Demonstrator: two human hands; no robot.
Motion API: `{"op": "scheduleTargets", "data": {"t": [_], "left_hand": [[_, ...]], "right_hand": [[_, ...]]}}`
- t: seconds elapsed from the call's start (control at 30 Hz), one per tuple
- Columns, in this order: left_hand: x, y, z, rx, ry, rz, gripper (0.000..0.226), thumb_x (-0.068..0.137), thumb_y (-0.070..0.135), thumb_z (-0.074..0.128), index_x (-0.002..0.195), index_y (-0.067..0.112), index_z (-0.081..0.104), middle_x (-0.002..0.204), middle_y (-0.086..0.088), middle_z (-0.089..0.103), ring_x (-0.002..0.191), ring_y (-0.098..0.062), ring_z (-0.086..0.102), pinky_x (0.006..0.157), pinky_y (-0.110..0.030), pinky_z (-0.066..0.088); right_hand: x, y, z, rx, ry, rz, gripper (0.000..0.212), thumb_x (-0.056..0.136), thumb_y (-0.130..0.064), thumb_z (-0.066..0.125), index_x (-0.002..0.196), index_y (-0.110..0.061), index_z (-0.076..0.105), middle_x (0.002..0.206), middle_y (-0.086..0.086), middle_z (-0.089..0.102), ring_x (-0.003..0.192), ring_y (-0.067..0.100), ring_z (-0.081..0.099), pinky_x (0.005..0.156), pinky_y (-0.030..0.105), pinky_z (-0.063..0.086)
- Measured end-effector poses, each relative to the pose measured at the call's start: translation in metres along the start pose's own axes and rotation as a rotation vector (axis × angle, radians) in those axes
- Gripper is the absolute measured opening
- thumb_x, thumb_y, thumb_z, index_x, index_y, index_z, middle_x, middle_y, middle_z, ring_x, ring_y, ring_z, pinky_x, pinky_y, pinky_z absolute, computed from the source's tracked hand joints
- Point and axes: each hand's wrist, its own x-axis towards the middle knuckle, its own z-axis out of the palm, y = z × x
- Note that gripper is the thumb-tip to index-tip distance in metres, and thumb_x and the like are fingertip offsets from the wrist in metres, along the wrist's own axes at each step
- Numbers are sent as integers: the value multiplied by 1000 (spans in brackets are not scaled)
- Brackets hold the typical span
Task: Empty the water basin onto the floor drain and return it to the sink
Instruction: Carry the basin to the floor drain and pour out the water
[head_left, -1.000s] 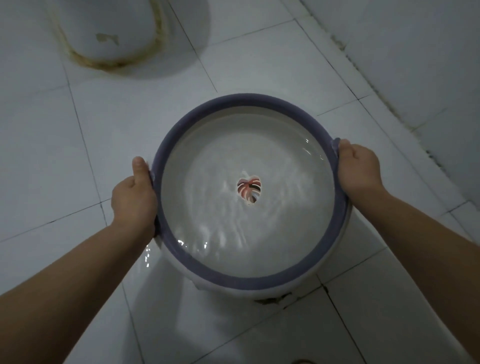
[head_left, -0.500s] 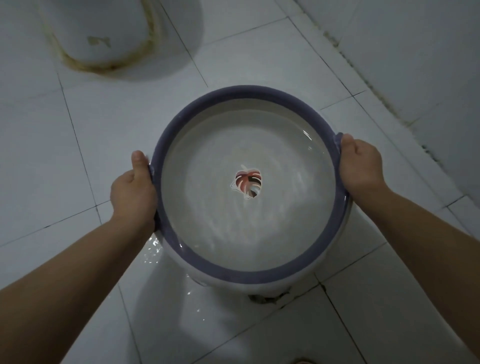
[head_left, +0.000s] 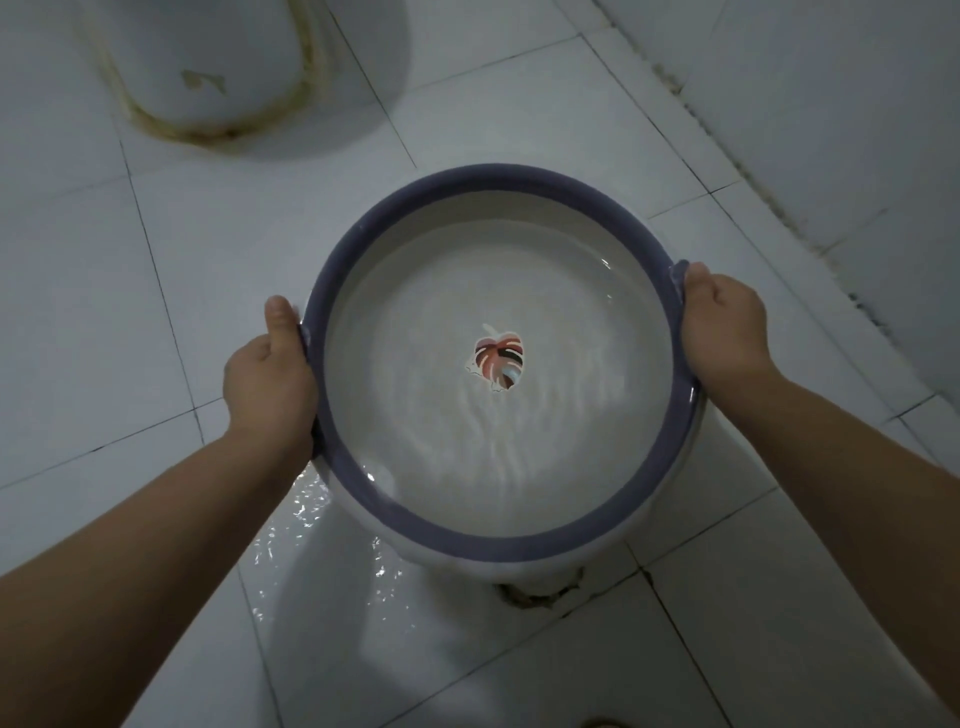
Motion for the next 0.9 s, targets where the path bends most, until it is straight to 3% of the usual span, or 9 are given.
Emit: {"op": "scheduleTargets", "data": {"t": [0.07,0.23,0.43,0.53,0.73,0.83,0.9], "left_hand": [[0,2,1,-2,-2,0,57,93,54,21,62,12,44,68,-14,49,69,-27,48,67,-38,41],[2,0,2,12,4,8,55,93,54,20,64,14,44,72,-15,52,74,-28,51,71,-39,45],[3,-2,2,23,-9,32,68,92,56,22,83,-2,56,78,-20,55,73,-29,51,68,-39,45],[3,-2,3,34,-5,25,72,92,57,21,89,-5,57,83,-24,59,76,-32,54,76,-46,50],[-1,-2,1,22,4,33,66,92,55,23,79,0,56,84,-26,59,76,-31,54,77,-48,49],[-2,-2,2,13,1,44,67,92,55,24,79,-2,57,78,-22,57,71,-29,52,66,-41,47],[-3,-2,2,8,-1,63,65,92,55,25,75,0,56,75,-19,56,70,-28,52,65,-39,45]], "right_hand": [[0,-1,0,-2,12,-7,42,98,-30,29,59,-17,41,65,2,45,72,20,43,61,19,27],[0,0,0,-4,38,-17,35,97,-30,29,75,-9,47,82,11,50,77,20,46,65,22,28],[-1,1,3,66,75,22,38,96,-31,32,69,-10,48,71,5,51,72,20,47,67,25,33],[-1,3,4,86,80,30,40,95,-33,34,64,-12,48,60,-4,46,62,15,44,55,24,31],[-1,1,5,118,82,10,37,96,-36,31,73,-18,53,75,1,55,69,14,50,58,22,34],[-3,3,4,107,75,-2,37,97,-37,28,74,-22,54,69,-7,52,63,5,48,55,15,34],[-3,5,4,110,74,1,38,97,-38,28,77,-22,55,75,-3,56,68,11,51,62,16,37]]}}
